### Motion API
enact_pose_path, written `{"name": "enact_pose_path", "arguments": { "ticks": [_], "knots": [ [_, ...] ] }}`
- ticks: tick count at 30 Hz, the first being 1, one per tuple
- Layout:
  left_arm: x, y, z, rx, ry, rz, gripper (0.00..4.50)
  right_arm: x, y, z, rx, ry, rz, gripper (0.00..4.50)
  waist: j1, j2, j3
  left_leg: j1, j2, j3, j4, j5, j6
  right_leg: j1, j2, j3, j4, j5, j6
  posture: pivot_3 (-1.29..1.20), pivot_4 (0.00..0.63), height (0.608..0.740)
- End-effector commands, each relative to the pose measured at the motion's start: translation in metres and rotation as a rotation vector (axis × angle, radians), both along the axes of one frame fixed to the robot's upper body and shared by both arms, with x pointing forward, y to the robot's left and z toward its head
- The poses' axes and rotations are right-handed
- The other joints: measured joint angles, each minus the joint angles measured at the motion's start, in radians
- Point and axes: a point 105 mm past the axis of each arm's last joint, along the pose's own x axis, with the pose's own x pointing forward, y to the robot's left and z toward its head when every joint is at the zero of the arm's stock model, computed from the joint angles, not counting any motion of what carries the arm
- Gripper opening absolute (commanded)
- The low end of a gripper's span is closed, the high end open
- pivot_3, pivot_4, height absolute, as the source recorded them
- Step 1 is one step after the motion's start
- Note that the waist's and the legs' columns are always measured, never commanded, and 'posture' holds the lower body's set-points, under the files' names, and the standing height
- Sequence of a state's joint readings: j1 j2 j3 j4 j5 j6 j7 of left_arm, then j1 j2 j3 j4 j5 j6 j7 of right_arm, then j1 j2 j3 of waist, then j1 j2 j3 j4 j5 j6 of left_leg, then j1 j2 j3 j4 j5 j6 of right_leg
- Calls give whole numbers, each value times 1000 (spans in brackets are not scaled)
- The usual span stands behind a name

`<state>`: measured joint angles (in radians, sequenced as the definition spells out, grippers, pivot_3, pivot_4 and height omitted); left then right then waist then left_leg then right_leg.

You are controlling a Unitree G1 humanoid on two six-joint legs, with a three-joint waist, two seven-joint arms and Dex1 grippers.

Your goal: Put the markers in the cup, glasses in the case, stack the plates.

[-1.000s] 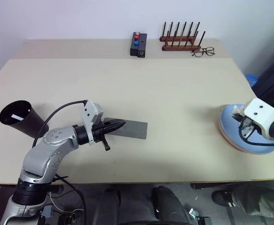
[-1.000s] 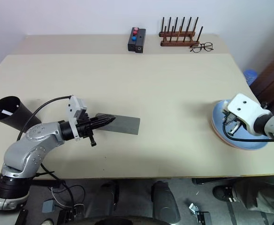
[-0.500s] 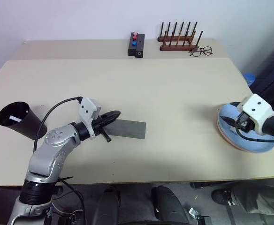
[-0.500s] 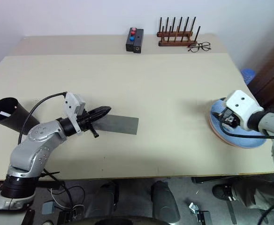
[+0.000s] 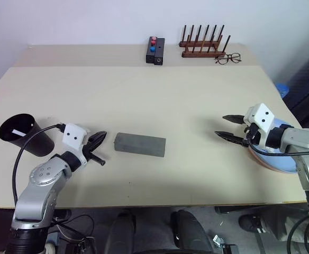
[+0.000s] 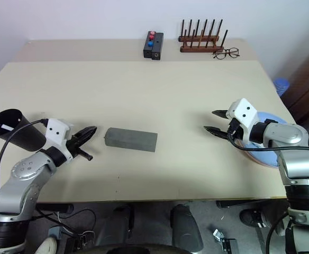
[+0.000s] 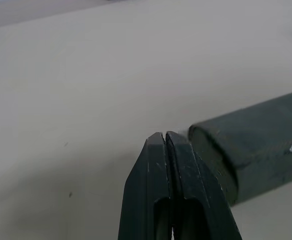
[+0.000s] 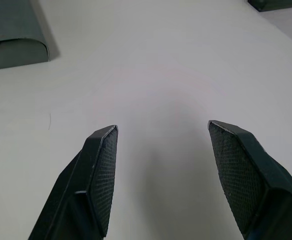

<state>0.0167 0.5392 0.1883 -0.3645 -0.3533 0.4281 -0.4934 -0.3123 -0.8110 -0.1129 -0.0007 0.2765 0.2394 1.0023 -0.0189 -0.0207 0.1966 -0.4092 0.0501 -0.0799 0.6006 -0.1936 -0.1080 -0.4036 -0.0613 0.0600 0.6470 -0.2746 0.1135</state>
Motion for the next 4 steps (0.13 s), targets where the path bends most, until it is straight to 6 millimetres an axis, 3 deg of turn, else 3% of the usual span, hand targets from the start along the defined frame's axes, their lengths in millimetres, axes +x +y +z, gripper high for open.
{"name": "enact_pose_path", "arguments": {
  "ticks": [1,4],
  "knots": [
    [-4,4,18,20,-80,16,0,4,5,5,1,-34,21,2898,0,0,0,0,0,0,0,0,0,0,0,0,0,0,0,0,150,740],
    [-5,6,19,15,-87,30,0,9,7,3,11,-32,17,2898,0,0,0,0,0,0,0,0,0,0,0,0,0,0,0,0,150,740]
  ]
}}
